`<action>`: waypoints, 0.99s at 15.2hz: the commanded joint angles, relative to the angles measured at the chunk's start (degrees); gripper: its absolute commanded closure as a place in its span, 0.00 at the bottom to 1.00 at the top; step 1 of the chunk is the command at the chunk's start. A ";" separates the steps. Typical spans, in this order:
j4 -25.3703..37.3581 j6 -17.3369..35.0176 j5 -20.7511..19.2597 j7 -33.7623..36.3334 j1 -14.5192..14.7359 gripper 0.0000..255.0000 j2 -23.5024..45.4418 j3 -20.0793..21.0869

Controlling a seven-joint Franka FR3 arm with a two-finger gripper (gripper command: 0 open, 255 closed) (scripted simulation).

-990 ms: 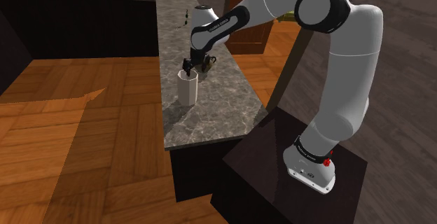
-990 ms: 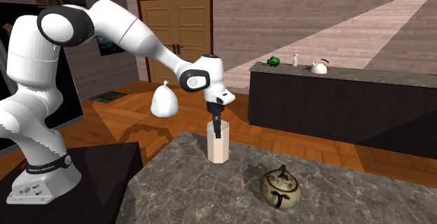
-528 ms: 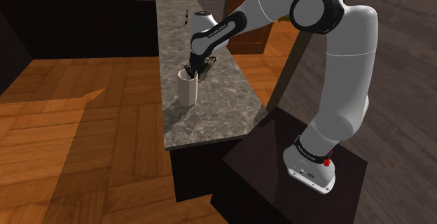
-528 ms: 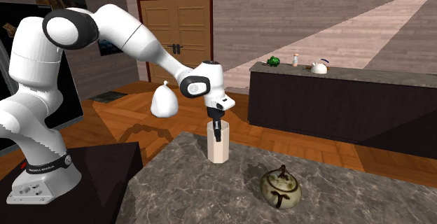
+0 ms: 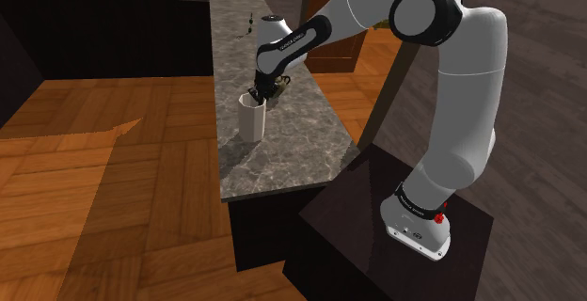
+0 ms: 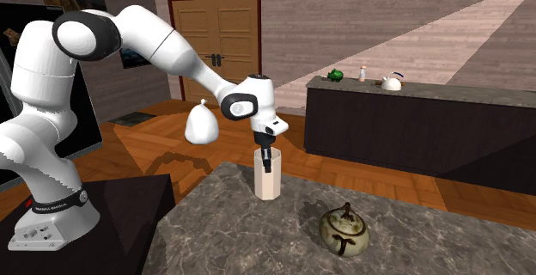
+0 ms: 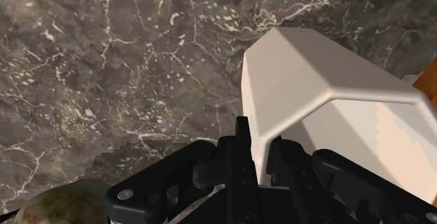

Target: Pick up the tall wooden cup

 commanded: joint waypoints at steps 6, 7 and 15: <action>0.86 -3.63 0.45 -0.29 -0.18 1.00 -2.77 0.25; 1.03 -4.25 0.52 -0.34 -0.20 1.00 -3.22 0.29; 2.91 -9.32 1.06 -0.69 -0.37 1.00 -6.44 0.54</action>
